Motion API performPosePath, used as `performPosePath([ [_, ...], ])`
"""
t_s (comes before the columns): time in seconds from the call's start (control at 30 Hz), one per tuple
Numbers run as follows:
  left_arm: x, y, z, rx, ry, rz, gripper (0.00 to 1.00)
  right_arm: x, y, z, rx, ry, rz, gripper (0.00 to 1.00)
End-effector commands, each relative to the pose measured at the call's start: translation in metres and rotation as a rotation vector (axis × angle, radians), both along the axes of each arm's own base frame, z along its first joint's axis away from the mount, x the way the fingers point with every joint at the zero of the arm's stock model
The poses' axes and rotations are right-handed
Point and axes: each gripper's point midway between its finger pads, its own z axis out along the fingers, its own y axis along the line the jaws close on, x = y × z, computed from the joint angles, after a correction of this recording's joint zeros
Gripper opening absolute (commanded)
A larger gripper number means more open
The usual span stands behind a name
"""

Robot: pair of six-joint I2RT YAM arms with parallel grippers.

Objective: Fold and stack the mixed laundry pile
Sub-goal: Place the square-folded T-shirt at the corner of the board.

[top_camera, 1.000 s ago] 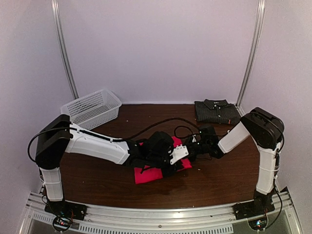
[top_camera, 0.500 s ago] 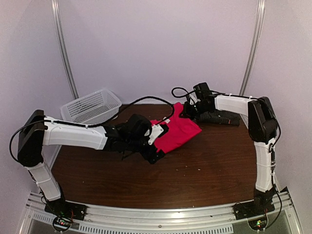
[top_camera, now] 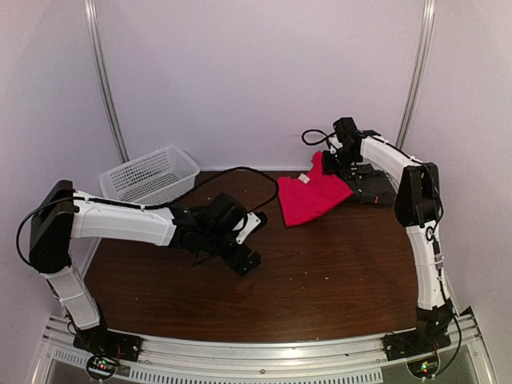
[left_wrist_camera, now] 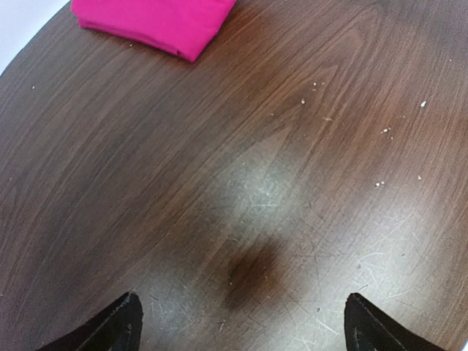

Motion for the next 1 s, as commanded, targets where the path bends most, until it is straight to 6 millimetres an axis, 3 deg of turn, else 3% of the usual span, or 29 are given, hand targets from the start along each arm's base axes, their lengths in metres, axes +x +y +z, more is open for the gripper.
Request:
performPosePath([
  [0.0, 0.007, 0.005, -0.006, 0.019, 0.009, 0.025, 0.98, 0.019, -0.036, 0.035, -0.045, -0.083, -0.060, 0.00],
  [0.27, 0.016, -0.001, -0.009, 0.039, 0.007, 0.003, 0.98, 0.034, -0.056, 0.084, 0.016, -0.179, -0.100, 0.00],
  [0.7, 0.019, -0.005, -0.016, 0.042, 0.023, -0.013, 0.98, 0.033, -0.096, 0.161, 0.117, -0.308, -0.143, 0.00],
  [0.77, 0.019, -0.007, -0.016, 0.040, 0.024, -0.013, 0.98, 0.033, -0.100, 0.168, 0.142, -0.318, -0.143, 0.00],
  [0.97, 0.020, -0.009, -0.016, 0.037, 0.027, -0.016, 0.98, 0.037, -0.123, 0.161, 0.196, -0.296, -0.169, 0.00],
])
